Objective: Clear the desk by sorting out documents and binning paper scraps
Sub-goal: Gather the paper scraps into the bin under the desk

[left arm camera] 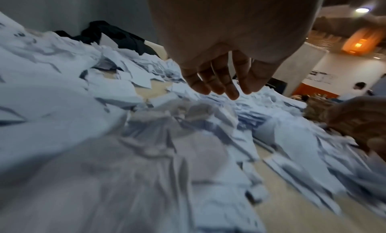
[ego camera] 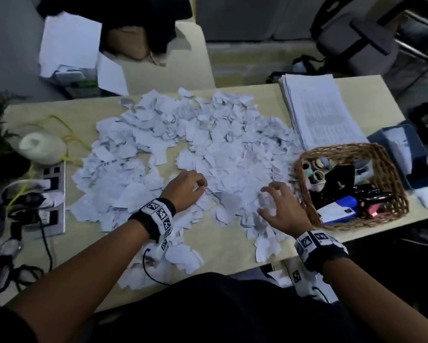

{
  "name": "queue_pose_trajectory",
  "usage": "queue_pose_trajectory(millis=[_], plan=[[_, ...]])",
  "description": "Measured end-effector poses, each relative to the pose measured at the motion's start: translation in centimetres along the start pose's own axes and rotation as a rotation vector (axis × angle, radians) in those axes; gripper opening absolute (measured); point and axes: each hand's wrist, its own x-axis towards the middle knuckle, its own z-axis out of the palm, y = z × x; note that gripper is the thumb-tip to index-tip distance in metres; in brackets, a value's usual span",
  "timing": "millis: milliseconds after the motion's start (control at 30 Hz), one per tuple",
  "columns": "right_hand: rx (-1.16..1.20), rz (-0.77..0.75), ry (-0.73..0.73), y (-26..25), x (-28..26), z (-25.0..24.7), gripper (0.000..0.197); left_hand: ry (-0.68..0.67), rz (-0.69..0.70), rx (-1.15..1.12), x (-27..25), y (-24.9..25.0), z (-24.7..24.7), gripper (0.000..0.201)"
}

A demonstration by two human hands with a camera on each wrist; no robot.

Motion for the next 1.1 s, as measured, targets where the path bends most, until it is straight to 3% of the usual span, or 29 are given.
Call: queue_pose_trajectory(millis=[133,200,333,400,500,600,700,767,900,1100], plan=[[0.004,0.024,0.188,-1.0,-3.9,1.8,0.069,-0.027,0.152,0.080,-0.7,-0.4,2.0,0.011],[0.029,0.057,0.227,-1.2,-6.2,3.0,0.084,0.000,0.236,0.090,-0.6,-0.3,3.0,0.010],[0.008,0.185,0.124,-1.2,-9.2,6.8,0.121,0.079,0.300,0.048,-0.3,-0.6,4.5,0.012],[-0.034,0.246,0.093,-1.3,-9.1,8.6,0.128,0.102,0.298,0.046,-0.5,-1.1,4.7,0.015],[-0.036,0.335,0.156,-1.8,-7.5,9.9,0.127,0.128,0.259,0.066,-1.5,-2.0,4.3,0.017],[-0.021,0.329,0.275,-2.5,-4.9,9.8,0.122,0.231,0.243,0.136,-3.0,-2.9,3.0,0.023],[-0.028,0.300,0.292,-2.8,-1.7,9.2,0.115,0.328,0.208,0.152,-4.4,-3.8,1.7,0.027],[-0.076,0.262,0.265,-3.0,0.3,8.7,0.097,0.367,0.180,0.139,-5.2,-4.2,1.2,0.028],[-0.155,0.105,0.306,-3.5,3.1,8.2,0.038,0.397,0.155,0.125,-6.7,-4.2,0.8,0.026],[-0.147,-0.028,0.233,-2.6,5.3,7.0,0.022,0.330,0.159,0.217,-10.0,-3.8,0.9,0.034]])
